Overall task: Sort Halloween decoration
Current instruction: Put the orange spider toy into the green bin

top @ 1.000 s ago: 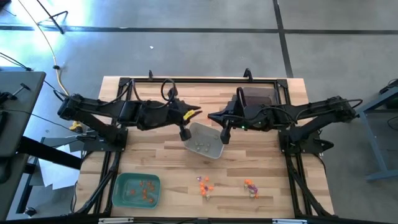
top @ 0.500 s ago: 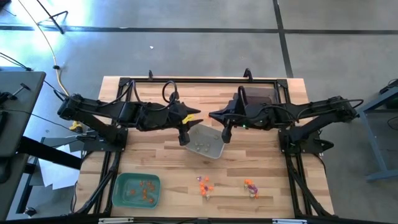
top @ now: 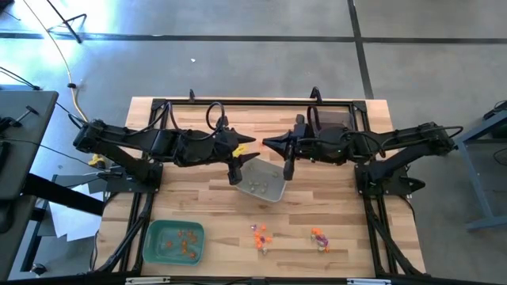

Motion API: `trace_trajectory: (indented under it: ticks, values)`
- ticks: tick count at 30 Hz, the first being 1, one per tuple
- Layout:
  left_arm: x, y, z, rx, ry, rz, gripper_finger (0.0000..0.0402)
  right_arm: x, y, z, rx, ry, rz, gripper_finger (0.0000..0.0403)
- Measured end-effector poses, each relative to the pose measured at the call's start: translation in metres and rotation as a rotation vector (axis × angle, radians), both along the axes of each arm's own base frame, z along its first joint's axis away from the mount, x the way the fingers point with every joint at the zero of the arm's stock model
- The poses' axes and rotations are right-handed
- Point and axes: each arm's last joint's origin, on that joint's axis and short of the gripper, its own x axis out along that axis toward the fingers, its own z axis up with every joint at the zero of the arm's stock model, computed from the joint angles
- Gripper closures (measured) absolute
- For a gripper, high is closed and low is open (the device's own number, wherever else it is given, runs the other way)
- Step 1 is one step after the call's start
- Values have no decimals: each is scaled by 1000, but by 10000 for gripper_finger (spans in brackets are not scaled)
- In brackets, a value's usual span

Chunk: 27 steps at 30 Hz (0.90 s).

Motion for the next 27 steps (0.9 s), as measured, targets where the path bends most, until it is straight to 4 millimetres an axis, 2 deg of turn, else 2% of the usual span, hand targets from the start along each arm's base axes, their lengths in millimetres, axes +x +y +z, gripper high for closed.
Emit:
trace_trajectory:
  ticks: [20, 24, 27]
  values:
    - [3, 2, 7, -20, -81, 6, 218, 2, 2, 5, -22, -56, 54, 403]
    - [3, 2, 7, -34, -85, 8, 234, 2, 2, 5, -24, -55, 55, 403]
    - [3, 2, 7, -24, -82, 5, 263, 2, 2, 5, -24, -55, 55, 403]
